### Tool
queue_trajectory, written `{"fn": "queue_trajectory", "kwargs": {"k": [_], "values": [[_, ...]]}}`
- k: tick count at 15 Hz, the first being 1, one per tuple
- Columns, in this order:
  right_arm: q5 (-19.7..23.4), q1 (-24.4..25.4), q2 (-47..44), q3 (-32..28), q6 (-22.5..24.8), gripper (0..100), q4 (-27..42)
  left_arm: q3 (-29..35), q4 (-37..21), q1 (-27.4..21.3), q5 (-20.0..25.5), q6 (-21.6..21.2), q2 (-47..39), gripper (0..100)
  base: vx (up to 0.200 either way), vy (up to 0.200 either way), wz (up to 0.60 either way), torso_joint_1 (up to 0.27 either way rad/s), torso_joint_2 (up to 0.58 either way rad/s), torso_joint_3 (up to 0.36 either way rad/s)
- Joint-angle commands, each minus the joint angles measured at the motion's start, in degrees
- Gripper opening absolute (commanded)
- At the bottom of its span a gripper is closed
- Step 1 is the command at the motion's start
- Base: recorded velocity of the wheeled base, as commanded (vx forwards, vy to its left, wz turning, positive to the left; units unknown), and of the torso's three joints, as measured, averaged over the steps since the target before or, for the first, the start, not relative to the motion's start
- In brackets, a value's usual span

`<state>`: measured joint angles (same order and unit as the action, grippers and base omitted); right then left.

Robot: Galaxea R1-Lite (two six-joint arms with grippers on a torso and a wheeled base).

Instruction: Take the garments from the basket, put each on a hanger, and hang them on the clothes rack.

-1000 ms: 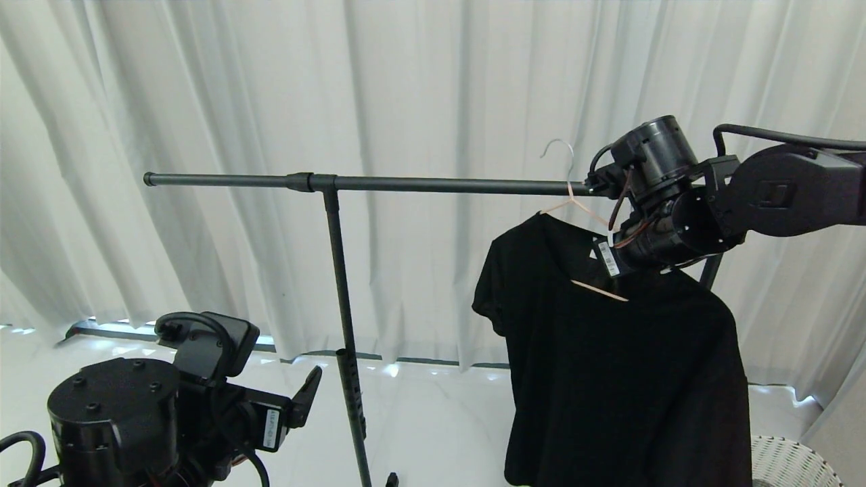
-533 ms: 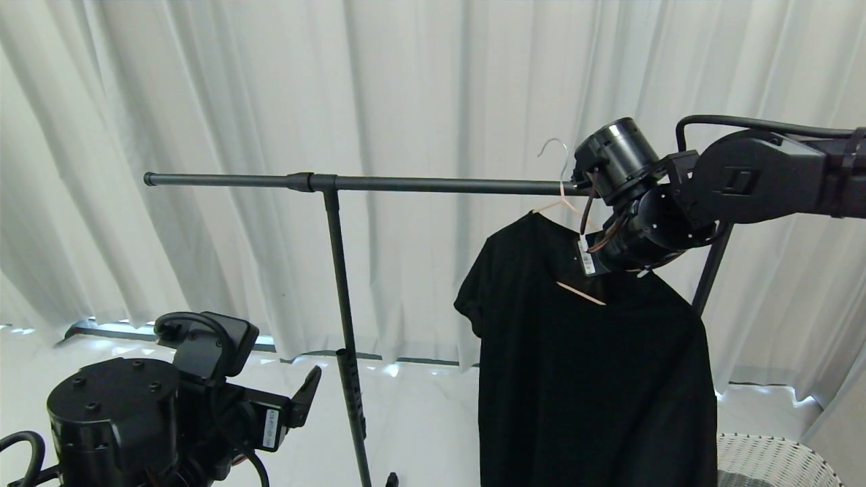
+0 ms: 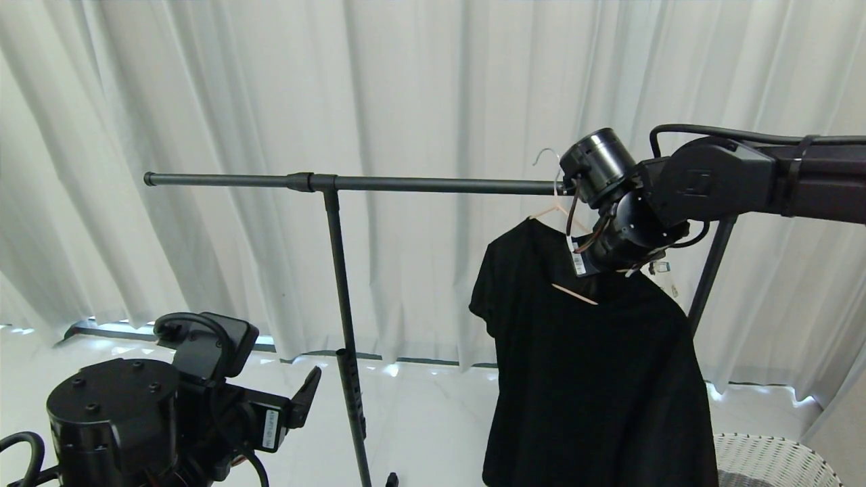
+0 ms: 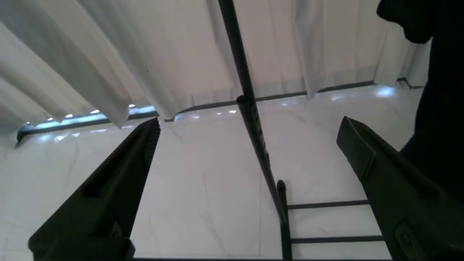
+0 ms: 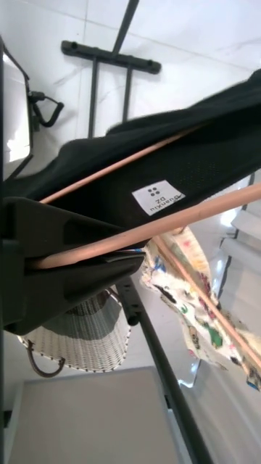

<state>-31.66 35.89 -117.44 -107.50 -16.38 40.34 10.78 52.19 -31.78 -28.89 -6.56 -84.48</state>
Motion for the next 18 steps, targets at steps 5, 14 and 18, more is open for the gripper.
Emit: {"fn": "queue_trajectory", "kwargs": {"k": [5, 14, 18], "values": [[0.02, 0.59, -3.76, -0.17, 0.04, 0, 0.09, -0.05, 0.02, -0.04, -0.02, 0.05, -0.16, 100, 0.000, 0.000, 0.00, 0.000, 0.00, 0.000], [0.02, -1.00, -4.55, -3.86, 0.30, 0, 0.09, -0.14, 0.02, -0.21, 0.06, 0.05, -0.51, 100, 0.000, 0.000, 0.00, 0.000, 0.00, 0.000], [0.02, -2.58, -5.25, -4.30, 0.39, 0, 0.09, -0.23, 0.02, -0.30, 0.06, 0.05, -0.42, 100, 0.000, 0.000, 0.00, 0.000, 0.00, 0.000]]}}
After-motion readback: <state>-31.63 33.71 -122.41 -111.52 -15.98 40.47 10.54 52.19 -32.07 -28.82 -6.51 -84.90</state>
